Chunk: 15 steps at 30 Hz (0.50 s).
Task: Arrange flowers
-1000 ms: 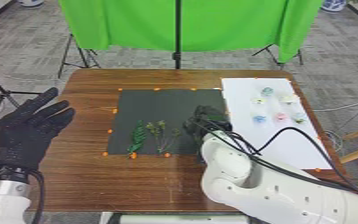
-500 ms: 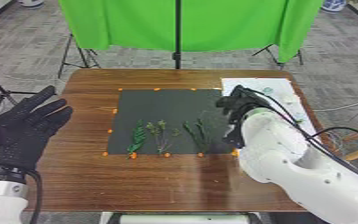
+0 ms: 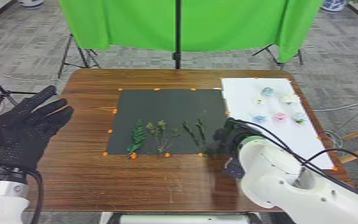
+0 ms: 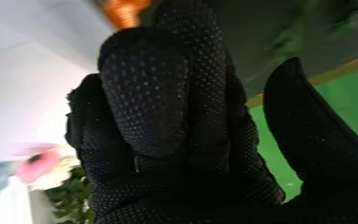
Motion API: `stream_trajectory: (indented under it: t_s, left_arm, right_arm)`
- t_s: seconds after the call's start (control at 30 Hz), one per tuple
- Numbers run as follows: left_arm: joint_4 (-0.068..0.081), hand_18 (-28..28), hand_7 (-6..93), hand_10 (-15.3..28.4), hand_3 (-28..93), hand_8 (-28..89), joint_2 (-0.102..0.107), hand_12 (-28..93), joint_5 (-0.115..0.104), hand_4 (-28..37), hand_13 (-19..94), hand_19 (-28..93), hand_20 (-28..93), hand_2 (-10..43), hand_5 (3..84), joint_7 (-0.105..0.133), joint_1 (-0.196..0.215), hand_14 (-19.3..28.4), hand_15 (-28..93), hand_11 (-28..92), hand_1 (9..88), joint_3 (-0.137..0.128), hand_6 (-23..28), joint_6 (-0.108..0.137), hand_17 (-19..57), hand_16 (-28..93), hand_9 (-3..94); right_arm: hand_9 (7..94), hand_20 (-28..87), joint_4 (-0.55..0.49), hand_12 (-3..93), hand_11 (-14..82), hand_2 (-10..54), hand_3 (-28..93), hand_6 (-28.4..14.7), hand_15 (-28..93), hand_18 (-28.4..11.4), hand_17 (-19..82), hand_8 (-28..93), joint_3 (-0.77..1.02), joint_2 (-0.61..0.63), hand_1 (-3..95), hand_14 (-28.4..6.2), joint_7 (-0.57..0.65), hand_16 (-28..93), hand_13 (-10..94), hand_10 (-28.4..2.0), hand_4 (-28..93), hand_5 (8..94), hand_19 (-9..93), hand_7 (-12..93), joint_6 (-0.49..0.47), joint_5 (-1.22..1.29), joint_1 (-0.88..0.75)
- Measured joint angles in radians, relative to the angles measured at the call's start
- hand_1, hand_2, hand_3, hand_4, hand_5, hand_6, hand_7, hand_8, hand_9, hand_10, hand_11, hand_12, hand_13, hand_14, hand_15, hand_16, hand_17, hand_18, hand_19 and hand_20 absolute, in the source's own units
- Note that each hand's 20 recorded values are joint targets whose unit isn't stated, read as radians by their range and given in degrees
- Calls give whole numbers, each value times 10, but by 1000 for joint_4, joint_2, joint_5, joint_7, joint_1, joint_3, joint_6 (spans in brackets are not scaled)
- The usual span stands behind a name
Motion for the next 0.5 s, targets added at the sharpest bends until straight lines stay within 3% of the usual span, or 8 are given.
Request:
stream_trajectory:
  t_s: [0.5]
  left_arm:
    - [0,244,183,211,802,-110,1,114,0,-233,258,583,128,70,378,2,0,281,549,309,230,0,102,1,-84,-102,356]
  right_arm:
    - [903,206,-8,182,316,109,748,-34,587,-236,508,-112,-72,-63,268,-81,-6,183,876,-134,-189,749,932,142,-33,-11,40]
